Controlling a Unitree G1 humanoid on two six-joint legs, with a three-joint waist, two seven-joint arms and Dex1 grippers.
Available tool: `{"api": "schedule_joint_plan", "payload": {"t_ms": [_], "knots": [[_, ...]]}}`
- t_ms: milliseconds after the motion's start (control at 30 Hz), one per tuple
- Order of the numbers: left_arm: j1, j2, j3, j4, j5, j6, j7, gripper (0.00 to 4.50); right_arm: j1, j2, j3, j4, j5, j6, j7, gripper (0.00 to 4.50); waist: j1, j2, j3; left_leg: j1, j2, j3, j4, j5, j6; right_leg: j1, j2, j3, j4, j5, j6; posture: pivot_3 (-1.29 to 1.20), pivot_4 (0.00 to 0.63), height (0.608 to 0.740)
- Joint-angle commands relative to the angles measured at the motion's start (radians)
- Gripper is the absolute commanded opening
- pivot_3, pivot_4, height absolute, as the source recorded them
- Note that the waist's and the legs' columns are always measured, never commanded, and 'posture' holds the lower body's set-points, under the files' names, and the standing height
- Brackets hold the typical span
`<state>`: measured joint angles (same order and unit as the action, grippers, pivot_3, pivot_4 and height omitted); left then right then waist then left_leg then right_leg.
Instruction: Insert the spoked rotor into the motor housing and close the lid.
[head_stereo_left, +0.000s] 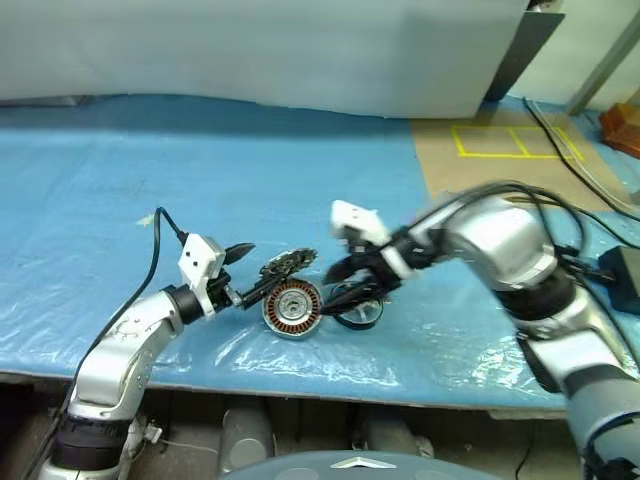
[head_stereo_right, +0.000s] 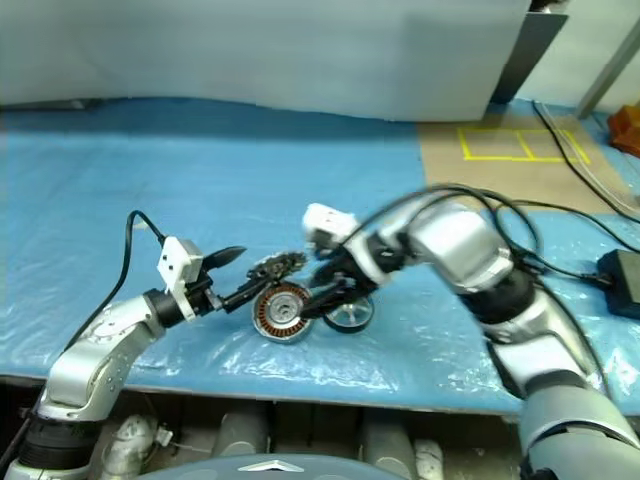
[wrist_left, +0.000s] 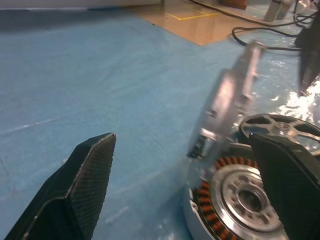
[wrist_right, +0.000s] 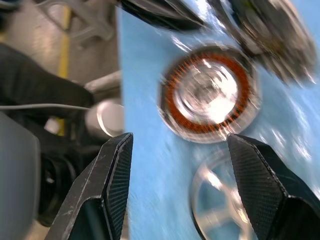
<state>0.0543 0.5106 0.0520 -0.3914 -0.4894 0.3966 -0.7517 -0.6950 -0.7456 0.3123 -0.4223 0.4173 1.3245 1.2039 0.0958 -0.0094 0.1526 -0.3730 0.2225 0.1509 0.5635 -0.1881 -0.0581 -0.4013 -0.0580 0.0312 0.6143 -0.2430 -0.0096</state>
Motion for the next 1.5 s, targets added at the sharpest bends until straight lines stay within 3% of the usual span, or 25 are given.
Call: {"api": "schedule_joint_plan", "payload": {"t_ms": [33,133,267,467,733,933,1200,1433,1500], "knots": [[0.050,0.051,0.040,-0.119,-0.061,0.017,-0.045,4.50,0.164,0.007,-0.241,-0.113,0.061,-0.134,-0.063,3.13,0.000,0.002,0.001,0.000,0.000,0.000,-0.001,0.000,0.000,-0.001,0.001,0.000,0.000,0.000,0.000,0.00,0.150,0.740],[0.079,0.095,0.043,-0.161,-0.081,0.030,-0.075,4.50,0.352,0.090,-0.399,-0.167,0.087,-0.260,-0.149,3.13,-0.003,0.003,0.001,0.001,0.001,0.001,-0.001,0.000,0.000,-0.003,0.002,0.001,0.001,0.000,0.000,0.00,0.150,0.740],[0.079,0.121,-0.037,-0.192,-0.042,0.017,-0.102,4.50,0.556,0.106,-0.383,-0.161,0.005,-0.490,-0.209,3.13,-0.002,0.004,0.001,0.002,0.000,0.002,-0.001,0.000,0.000,-0.002,0.001,0.001,0.000,-0.003,-0.004,0.00,0.150,0.740],[0.084,0.148,-0.148,-0.178,0.010,-0.018,-0.164,4.50,0.615,0.134,-0.363,-0.206,0.100,-0.448,-0.266,3.13,-0.016,0.004,0.001,0.004,-0.001,0.003,-0.001,0.000,0.000,0.001,0.001,0.001,-0.004,-0.002,-0.003,0.00,0.150,0.740],[0.017,0.135,-0.146,-0.092,0.029,-0.045,-0.171,4.50,0.474,0.075,-0.286,-0.196,0.117,-0.430,-0.289,3.13,-0.025,0.004,0.001,0.004,-0.001,0.003,0.000,0.000,0.000,0.001,0.001,0.000,-0.004,0.000,0.000,0.00,0.150,0.740],[-0.042,0.129,-0.020,-0.061,-0.045,-0.017,-0.131,4.50,0.320,0.005,-0.307,-0.047,0.178,-0.408,-0.213,3.13,-0.026,0.004,0.001,0.005,-0.001,0.002,0.001,0.000,0.000,0.002,0.001,0.000,-0.002,0.000,0.000,0.00,0.150,0.740],[-0.071,0.197,0.167,-0.061,-0.103,0.044,-0.094,4.50,0.351,0.028,-0.243,-0.032,0.187,-0.453,-0.198,3.13,-0.025,0.004,0.001,0.003,-0.001,0.002,0.000,0.000,0.000,0.002,0.001,-0.001,-0.002,0.000,0.000,0.00,0.150,0.740],[-0.060,0.205,0.169,-0.040,-0.047,0.009,-0.076,4.50,0.321,0.030,-0.229,-0.006,0.187,-0.470,-0.194,3.13,-0.025,0.004,0.001,0.002,-0.001,0.002,0.001,0.000,0.000,0.001,0.001,-0.001,-0.002,0.000,0.000,0.00,0.150,0.740],[-0.043,0.195,0.169,-0.084,-0.093,0.048,-0.074,4.50,0.304,0.026,-0.240,-0.003,0.200,-0.458,-0.193,3.13,-0.025,0.004,0.001,0.003,-0.001,0.002,0.002,0.000,0.000,0.001,0.001,-0.001,-0.001,-0.001,-0.001,0.00,0.150,0.740]]}}
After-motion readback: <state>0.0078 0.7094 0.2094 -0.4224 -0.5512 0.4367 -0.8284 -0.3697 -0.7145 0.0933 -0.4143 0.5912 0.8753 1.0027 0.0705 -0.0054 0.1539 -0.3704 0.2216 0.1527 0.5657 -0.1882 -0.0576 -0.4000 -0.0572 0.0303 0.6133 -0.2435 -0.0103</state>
